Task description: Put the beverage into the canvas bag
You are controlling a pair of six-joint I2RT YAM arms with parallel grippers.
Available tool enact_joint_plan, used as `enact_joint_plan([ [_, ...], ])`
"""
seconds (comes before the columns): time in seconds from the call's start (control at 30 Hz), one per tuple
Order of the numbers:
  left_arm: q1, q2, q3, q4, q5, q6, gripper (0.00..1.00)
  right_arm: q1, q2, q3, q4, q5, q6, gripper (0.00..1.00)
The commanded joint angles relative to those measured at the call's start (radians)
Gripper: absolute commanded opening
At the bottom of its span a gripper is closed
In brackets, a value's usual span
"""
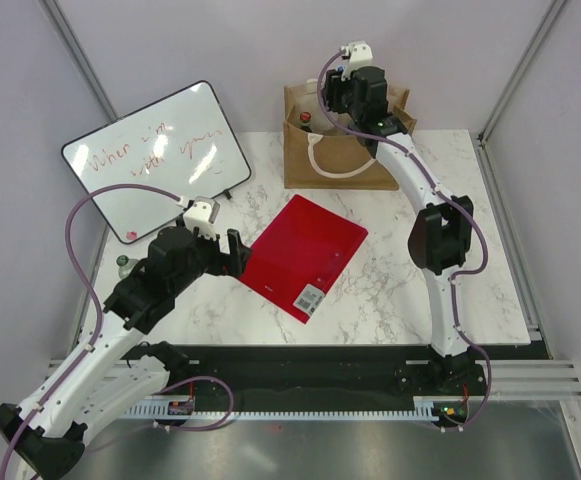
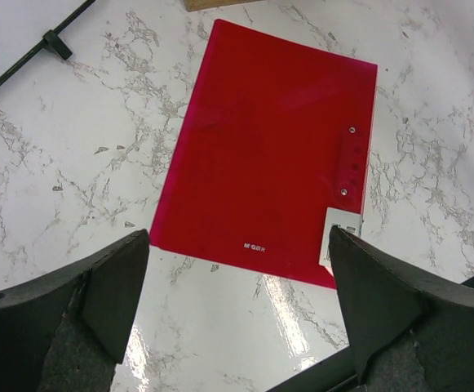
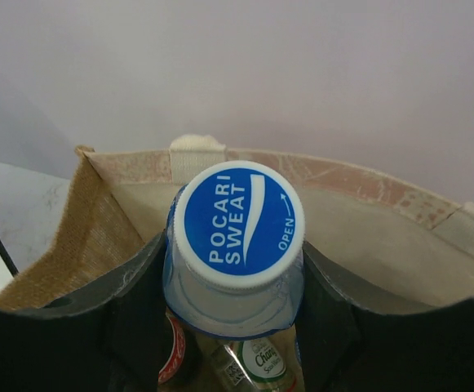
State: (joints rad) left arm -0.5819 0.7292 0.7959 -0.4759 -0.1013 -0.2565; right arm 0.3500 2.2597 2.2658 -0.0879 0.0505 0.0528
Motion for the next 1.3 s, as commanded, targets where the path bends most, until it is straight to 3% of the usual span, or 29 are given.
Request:
enact_joint_plan([
  [0.0, 0.001, 0.006, 0.0, 0.045, 0.0, 0.039, 0.97, 0.0, 0.0, 0.035, 0.212, -0.107, 0.004, 0.11],
  [0.43, 0.002, 0.024, 0.005, 0.048, 0.009, 0.037, 0.97, -0.003, 0.126, 0.051, 0.218, -0.097, 0.019, 0.15],
  [0.53, 0.002, 0.021, 0.005, 0.048, 0.008, 0.037, 0.97, -0.003, 0.15, 0.06, 0.215, -0.104, 0.027, 0.19],
  [0.8, 0.002, 0.018, 0.005, 0.046, 0.003, 0.037, 0.97, -0.003, 0.202, 0.086, 0.188, -0.118, 0.042, 0.48],
  [0.97, 0.002, 0.016, 0.003, 0.048, 0.002, 0.039, 0.97, -0.002, 0.195, 0.069, 0.235, -0.138, 0.053, 0.34],
  [1.13, 0.002, 0.015, 0.005, 0.048, -0.003, 0.039, 0.97, -0.003, 0.228, 0.126, 0.234, -0.155, 0.087, 0.39],
  [1.27, 0.002, 0.015, 0.0, 0.048, -0.005, 0.04, 0.97, -0.002, 0.213, 0.069, 0.272, -0.208, 0.105, 0.44],
])
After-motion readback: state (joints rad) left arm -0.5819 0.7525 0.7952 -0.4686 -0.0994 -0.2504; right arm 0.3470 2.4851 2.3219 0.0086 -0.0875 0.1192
